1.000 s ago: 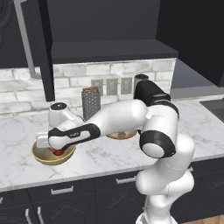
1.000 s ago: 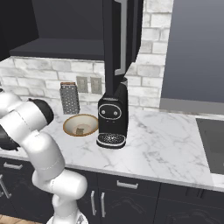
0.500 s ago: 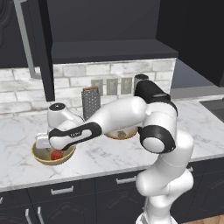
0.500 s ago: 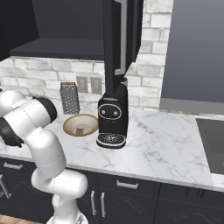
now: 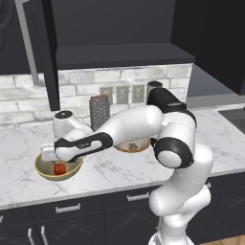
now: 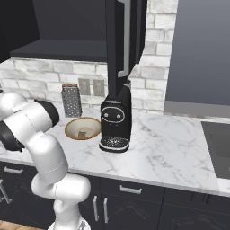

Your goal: Pick both bowls and place them on the counter. Then place the garlic in one bowl and place the apple in the other bowl.

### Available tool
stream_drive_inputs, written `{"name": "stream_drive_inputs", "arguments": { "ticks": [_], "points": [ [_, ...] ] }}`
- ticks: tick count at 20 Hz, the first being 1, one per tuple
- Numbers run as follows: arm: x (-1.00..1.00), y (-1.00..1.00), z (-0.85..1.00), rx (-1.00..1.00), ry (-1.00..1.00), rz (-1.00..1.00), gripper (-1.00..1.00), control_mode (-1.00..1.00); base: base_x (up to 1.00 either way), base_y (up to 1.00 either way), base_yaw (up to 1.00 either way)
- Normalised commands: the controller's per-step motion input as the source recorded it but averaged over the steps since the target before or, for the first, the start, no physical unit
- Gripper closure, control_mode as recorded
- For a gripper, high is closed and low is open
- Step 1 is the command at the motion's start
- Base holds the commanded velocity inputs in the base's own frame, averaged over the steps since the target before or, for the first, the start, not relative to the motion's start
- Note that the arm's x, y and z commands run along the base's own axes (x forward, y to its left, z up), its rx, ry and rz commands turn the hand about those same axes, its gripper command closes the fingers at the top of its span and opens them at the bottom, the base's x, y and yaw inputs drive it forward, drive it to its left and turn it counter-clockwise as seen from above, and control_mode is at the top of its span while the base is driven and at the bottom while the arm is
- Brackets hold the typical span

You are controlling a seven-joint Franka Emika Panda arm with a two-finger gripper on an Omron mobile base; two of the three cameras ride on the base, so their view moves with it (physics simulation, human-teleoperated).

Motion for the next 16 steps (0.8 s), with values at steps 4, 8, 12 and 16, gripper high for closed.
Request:
{"name": "stream_drive_inputs", "arguments": {
  "ticks": [4, 8, 12, 16],
  "points": [
    [0.0, -0.29, 0.11, 0.0, 0.0, -0.04, -1.0, -1.0, 0.0, 0.0, 0.0],
    [0.0, -0.24, 0.24, 0.02, 0.0, -0.05, -1.0, -1.0, 0.0, 0.0, 0.0],
    [0.0, -0.32, 0.22, 0.04, 0.0, -0.05, -1.0, -1.0, 0.0, 0.0, 0.0],
    [0.0, -0.33, 0.18, 0.05, 0.0, -0.04, -1.0, -1.0, 0.0, 0.0, 0.0]
  ]
}}
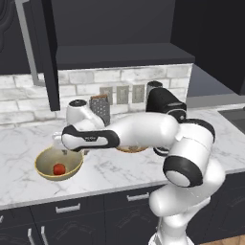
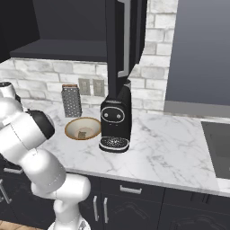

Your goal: Pick both bowls and place them on the counter. Then place the garlic in one bowl and place the apple in the other bowl.

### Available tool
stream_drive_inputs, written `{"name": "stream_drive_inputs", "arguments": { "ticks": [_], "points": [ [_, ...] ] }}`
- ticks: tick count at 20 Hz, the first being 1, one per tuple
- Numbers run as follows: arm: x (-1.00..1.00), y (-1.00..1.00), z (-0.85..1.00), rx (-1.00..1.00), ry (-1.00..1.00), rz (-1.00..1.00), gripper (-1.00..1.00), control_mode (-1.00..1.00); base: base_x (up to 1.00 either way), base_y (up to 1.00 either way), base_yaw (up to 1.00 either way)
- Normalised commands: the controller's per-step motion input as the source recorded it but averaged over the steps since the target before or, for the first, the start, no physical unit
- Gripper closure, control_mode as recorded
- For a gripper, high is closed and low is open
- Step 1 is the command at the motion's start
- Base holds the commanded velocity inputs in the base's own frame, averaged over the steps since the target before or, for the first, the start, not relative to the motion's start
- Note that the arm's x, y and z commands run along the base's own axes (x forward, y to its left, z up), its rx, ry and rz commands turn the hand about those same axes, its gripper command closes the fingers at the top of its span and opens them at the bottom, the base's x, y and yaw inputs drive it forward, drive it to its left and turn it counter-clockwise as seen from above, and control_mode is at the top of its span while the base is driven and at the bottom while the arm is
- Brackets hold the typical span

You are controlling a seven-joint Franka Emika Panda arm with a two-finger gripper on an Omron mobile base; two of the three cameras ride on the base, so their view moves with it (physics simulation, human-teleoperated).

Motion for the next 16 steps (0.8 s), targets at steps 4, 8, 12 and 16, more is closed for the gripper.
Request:
{"name": "stream_drive_inputs", "arguments": {
  "ticks": [4, 8, 12, 16],
  "points": [
    [0.0, -0.37, 0.15, 0.05, 0.0, -0.04, -1.0, -1.0, 0.0, 0.0, 0.0],
    [0.0, -0.38, 0.1, 0.05, 0.0, -0.04, -1.0, -1.0, 0.0, 0.0, 0.0],
    [-0.05, -0.38, 0.01, 0.05, 0.0, -0.04, -1.0, -1.0, 0.0, 0.0, 0.0],
    [-0.44, -0.34, 0.0, 0.03, -0.04, -0.04, -1.0, -1.0, 0.0, 0.0, 0.0]
  ]
}}
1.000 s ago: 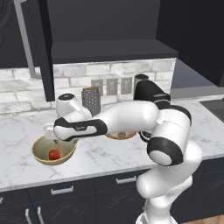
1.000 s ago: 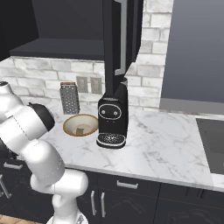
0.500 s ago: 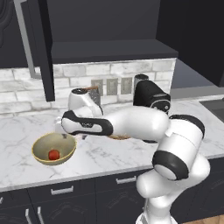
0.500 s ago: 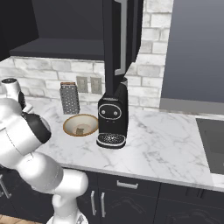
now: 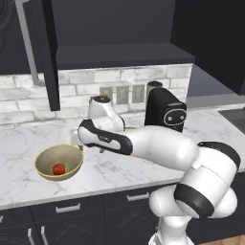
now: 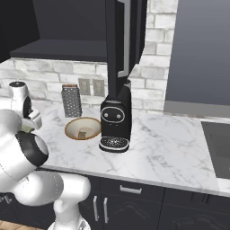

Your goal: Pick both bowls and place them on the counter. Then place the garlic in one bowl and place the apple in the other bowl.

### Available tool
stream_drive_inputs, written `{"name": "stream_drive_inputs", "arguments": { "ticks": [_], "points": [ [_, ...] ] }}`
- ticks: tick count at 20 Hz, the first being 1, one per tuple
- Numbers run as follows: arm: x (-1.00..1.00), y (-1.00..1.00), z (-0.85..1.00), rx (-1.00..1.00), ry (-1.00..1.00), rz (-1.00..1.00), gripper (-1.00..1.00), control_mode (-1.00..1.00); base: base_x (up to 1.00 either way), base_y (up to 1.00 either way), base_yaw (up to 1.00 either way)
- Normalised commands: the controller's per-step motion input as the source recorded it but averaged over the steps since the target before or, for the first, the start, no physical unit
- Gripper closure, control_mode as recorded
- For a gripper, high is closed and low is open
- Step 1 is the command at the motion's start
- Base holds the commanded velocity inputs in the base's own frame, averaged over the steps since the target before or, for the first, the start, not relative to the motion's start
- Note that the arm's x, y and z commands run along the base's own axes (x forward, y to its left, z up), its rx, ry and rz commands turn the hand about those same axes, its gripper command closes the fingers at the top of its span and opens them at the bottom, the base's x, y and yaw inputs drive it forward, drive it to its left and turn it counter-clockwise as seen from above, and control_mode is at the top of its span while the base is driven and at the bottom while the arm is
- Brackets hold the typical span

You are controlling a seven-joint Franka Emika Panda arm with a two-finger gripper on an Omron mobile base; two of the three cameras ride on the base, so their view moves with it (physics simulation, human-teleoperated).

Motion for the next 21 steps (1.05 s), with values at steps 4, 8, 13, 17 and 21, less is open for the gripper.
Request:
{"name": "stream_drive_inputs", "arguments": {
  "ticks": [4, 8, 13, 17, 21],
  "points": [
    [-0.71, -0.27, 0.0, 0.01, -0.11, -0.03, -1.0, -1.0, 0.0, 0.0, 0.0],
    [-0.54, -0.3, 0.03, 0.0, -0.11, -0.03, -1.0, -1.0, 0.0, 0.0, 0.0],
    [-0.26, -0.35, 0.11, 0.0, -0.08, -0.03, -1.0, -1.0, 0.0, 0.0, 0.0],
    [-0.21, -0.35, 0.05, 0.0, -0.08, -0.02, -1.0, -1.0, 0.0, 0.0, 0.0],
    [-0.24, -0.33, 0.07, 0.0, -0.09, -0.02, -1.0, -1.0, 0.0, 0.0, 0.0]
  ]
}}
